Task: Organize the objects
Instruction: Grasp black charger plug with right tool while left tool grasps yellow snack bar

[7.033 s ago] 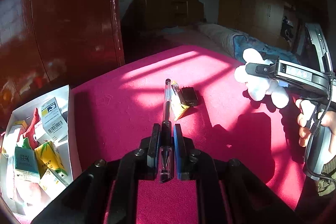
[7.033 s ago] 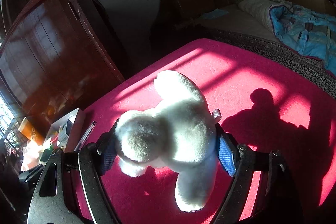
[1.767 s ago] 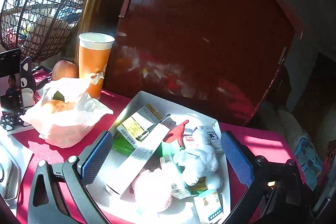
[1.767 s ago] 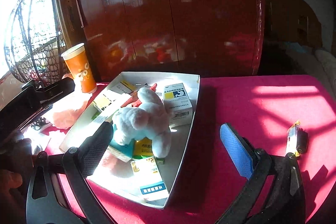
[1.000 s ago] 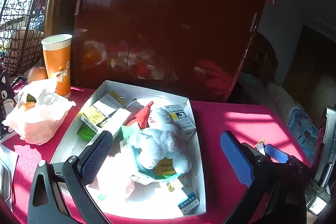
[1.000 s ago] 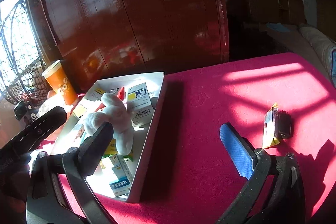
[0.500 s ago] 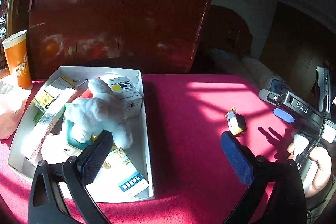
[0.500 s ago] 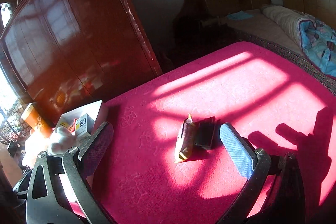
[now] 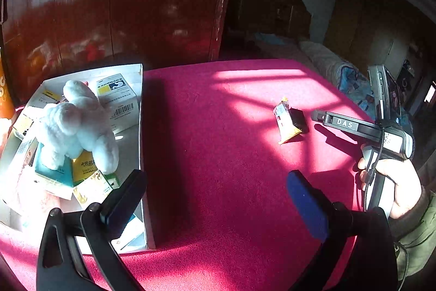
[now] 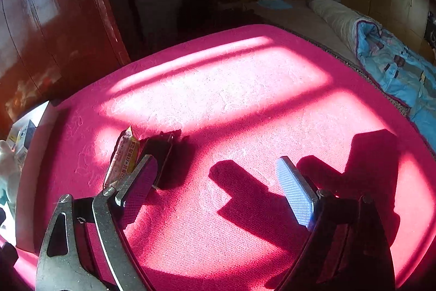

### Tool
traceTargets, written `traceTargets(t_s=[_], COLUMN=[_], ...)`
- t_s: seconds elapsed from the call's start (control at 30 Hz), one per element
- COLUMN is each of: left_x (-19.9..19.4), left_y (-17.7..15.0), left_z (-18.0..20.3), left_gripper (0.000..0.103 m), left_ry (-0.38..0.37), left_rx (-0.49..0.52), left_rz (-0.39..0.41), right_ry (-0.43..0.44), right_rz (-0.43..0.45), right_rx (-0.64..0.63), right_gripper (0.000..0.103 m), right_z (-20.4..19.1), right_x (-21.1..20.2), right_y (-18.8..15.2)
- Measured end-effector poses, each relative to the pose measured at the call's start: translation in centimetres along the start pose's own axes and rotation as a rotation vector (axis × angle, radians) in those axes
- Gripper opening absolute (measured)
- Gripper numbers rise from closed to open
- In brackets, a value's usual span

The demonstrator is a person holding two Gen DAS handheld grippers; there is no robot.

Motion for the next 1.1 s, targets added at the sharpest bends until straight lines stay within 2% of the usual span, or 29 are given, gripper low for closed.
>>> traceTargets(t_s=[0.07,0.2,0.27,0.3,0.33,0.37,0.4,0.43,0.47,0.53,0.63,0.77,0.87,1.1], left_x=[0.2,0.2,0.2,0.2,0.4,0.4,0.5,0.5,0.5,0.6,1.2,3.8,6.6,12.9], left_y=[-0.2,-0.5,-0.5,-0.5,-0.5,-0.5,-0.6,-0.6,-0.6,-0.5,0.2,1.9,3.3,5.2], left_z=[-0.1,-0.1,-0.2,-0.3,-0.5,-0.6,-0.6,-0.7,-0.7,-0.8,-0.6,0.6,2.2,3.3], left_gripper=[0.103,0.103,0.103,0.103,0.103,0.103,0.103,0.103,0.103,0.103,0.103,0.103,0.103,0.103], left_ry=[-0.005,-0.008,-0.005,-0.003,-0.002,-0.001,0.001,0.004,0.006,0.009,0.012,-0.013,-0.062,-0.060], left_rx=[-0.010,-0.009,-0.009,-0.013,-0.018,-0.021,-0.022,-0.022,-0.021,-0.017,0.003,0.032,0.038,-0.009], left_rz=[-0.009,-0.014,-0.012,-0.013,-0.014,-0.017,-0.019,-0.021,-0.022,-0.022,-0.018,-0.038,-0.068,-0.110], right_ry=[0.013,-0.037,-0.046,-0.018,0.000,-0.011,-0.026,-0.020,-0.021,-0.019,0.006,0.025,0.042,0.096], right_rz=[-0.001,-0.002,-0.034,-0.050,-0.066,-0.073,-0.068,-0.056,-0.059,-0.058,-0.062,-0.048,-0.045,-0.042], right_rx=[-0.019,-0.073,-0.082,-0.097,-0.123,-0.157,-0.194,-0.188,-0.173,-0.168,-0.168,-0.081,-0.059,-0.020], right_gripper=[0.090,0.090,0.089,0.086,0.079,0.076,0.068,0.048,0.039,0.029,0.029,0.029,0.030,0.030], right_z=[-0.9,-2.7,-3.7,-4.6,-5.7,-6.4,-7.1,-7.2,-7.0,-6.4,-5.2,-2.4,-2.2,-1.9], right_x=[0.6,2.0,2.8,3.1,3.3,3.5,3.4,3.1,3.1,2.9,2.3,1.7,1.7,2.0], right_y=[0.0,0.6,0.5,0.2,-0.2,-0.6,-0.6,-0.5,-0.5,-0.5,-0.8,-0.9,-0.8,-0.5])
Point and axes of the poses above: each gripper's, at about its wrist camera, not at the fingertips, and x roughly the way its jaws point, z to its right, y to its top, the point moved 9 cm from there along x, roughly the way its jaws point, and after that the axes turned 2 degrees about -z, right-handed, at the moved point
